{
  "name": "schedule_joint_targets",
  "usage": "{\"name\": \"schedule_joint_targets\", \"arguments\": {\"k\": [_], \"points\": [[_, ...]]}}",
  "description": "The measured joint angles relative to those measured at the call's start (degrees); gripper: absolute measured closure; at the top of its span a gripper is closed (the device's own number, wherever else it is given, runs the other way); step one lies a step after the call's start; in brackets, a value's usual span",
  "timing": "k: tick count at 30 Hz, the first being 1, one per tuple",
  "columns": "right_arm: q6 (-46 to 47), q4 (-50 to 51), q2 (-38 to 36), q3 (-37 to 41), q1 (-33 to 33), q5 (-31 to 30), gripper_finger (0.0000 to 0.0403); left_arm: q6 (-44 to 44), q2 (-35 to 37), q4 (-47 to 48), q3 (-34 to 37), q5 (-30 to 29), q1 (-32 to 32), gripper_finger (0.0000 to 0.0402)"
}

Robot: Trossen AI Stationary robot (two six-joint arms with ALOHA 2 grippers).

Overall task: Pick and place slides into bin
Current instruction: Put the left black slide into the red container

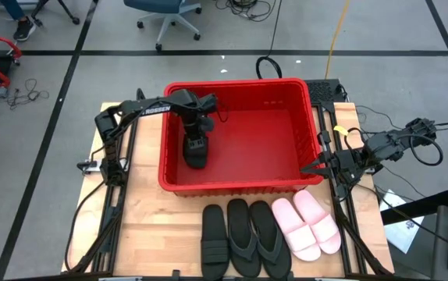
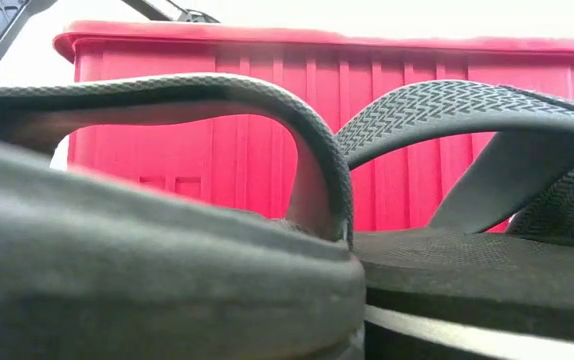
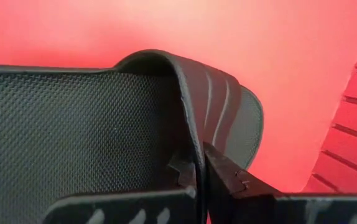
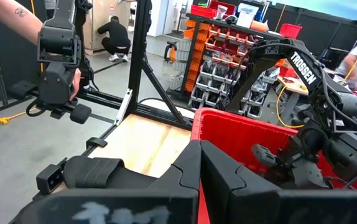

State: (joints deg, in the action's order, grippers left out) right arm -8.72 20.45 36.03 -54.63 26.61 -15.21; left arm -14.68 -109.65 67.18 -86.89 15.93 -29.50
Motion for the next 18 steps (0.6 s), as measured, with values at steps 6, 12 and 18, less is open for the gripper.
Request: {"name": "schedule_joint_targets", "arguments": {"k": [6, 12, 18], "points": [[0.05, 0.0, 0.0, 0.0, 0.0, 0.01, 0.0403, 0.02, 0.0, 0.09, 0.02, -0.22, -0.02, 0.04], [0.07, 0.0, 0.0, 0.0, 0.0, 0.01, 0.0403, 0.44, 0.0, 0.1, 0.02, -0.8, 0.04, 0.0399], [0.08, 0.0, 0.0, 0.0, 0.0, 0.01, 0.0403, 0.48, 0.0, 0.09, 0.04, -1.51, 0.39, 0.0362]]}}
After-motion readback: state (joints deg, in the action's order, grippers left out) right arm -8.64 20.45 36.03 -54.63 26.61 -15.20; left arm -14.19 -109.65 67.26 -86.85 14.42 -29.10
